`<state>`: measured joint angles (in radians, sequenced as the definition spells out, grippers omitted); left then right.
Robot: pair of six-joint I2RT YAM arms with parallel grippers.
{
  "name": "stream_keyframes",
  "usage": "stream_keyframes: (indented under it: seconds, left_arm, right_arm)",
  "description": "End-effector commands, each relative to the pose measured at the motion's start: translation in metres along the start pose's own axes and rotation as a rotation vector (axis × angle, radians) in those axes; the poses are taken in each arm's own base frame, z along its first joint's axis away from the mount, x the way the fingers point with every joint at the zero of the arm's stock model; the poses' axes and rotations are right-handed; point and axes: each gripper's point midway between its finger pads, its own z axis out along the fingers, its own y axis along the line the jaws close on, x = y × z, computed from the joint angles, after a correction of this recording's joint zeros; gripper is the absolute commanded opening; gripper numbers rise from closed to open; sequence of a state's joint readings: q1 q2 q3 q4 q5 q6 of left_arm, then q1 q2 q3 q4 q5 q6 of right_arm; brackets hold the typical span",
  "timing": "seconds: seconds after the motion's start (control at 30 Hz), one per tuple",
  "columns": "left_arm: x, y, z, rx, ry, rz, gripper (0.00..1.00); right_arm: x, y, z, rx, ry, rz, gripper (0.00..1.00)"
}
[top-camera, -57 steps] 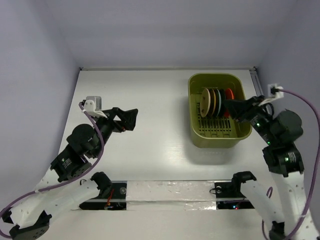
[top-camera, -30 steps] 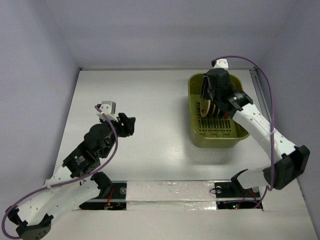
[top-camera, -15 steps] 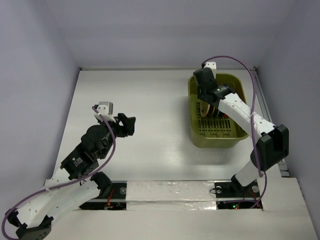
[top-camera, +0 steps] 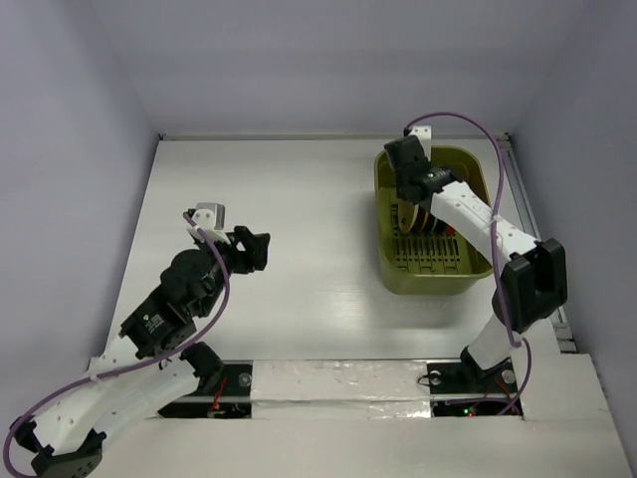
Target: Unload the plates from the dish rack
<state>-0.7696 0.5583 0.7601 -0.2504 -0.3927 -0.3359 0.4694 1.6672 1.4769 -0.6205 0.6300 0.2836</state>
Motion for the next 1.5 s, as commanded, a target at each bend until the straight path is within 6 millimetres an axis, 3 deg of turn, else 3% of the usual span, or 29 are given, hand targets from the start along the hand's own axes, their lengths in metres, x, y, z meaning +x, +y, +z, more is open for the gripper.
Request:
stream_keyframes:
  seconds: [0.0,0.13,0.3,0.57,0.8,0.93,1.07,1.17,1.2,1.27,1.3,1.33,1.4,1.43,1.47]
  left_arm:
    - [-0.007,-0.002,0.003,0.012,-0.035,-0.002,0.6]
    - [-0.008,-0.002,0.002,0.013,-0.038,-0.004,0.6]
    - [-0.009,-0.002,0.001,0.014,-0.044,-0.006,0.6]
    - [-0.01,-0.001,0.001,0.013,-0.049,-0.009,0.6]
    - [-0.012,-0.001,0.0,0.015,-0.054,-0.013,0.6]
    - [-0.014,0.001,0.0,0.008,-0.061,-0.017,0.59]
    - [-0.019,0.002,-0.004,0.008,-0.082,-0.03,0.58]
    - [-0.025,0.006,-0.007,-0.002,-0.108,-0.044,0.5]
    - [-0.027,0.009,-0.008,-0.014,-0.119,-0.048,0.43]
    - [-0.031,0.013,-0.011,-0.029,-0.139,-0.058,0.33]
    - [-0.033,0.014,-0.012,-0.034,-0.146,-0.062,0.21]
    - [-0.034,0.018,-0.013,-0.051,-0.156,-0.066,0.15]
    - [-0.04,0.022,-0.018,-0.065,-0.181,-0.084,0.08]
    - [-0.042,0.026,-0.02,-0.084,-0.195,-0.091,0.07]
    - [-0.046,0.027,-0.024,-0.085,-0.213,-0.1,0.06]
  right_arm:
    - [-0.001,-0.004,0.011,0.033,-0.009,0.001,0.34]
    - [0.004,-0.006,0.021,0.059,0.0,-0.002,0.3]
    - [-0.001,-0.009,0.021,0.076,-0.016,-0.004,0.19]
    - [-0.03,-0.03,-0.006,0.107,-0.083,-0.009,0.09]
    - [-0.066,-0.054,-0.051,0.109,-0.167,0.019,0.05]
    - [-0.09,-0.074,-0.092,0.065,-0.245,0.088,0.01]
    - [-0.111,-0.062,-0.136,-0.094,-0.337,0.15,0.0]
    - [-0.122,-0.027,-0.16,-0.289,-0.377,0.193,0.0]
    - [-0.118,0.003,-0.168,-0.386,-0.363,0.185,0.0]
    - [-0.118,0.039,-0.175,-0.468,-0.368,0.186,0.0]
    - [-0.105,0.077,-0.173,-0.533,-0.327,0.161,0.0]
    - [-0.102,0.097,-0.175,-0.571,-0.316,0.158,0.0]
    - [-0.097,0.137,-0.177,-0.652,-0.299,0.179,0.0]
    - [-0.09,0.168,-0.174,-0.69,-0.284,0.169,0.0]
    - [-0.087,0.183,-0.174,-0.711,-0.275,0.173,0.0]
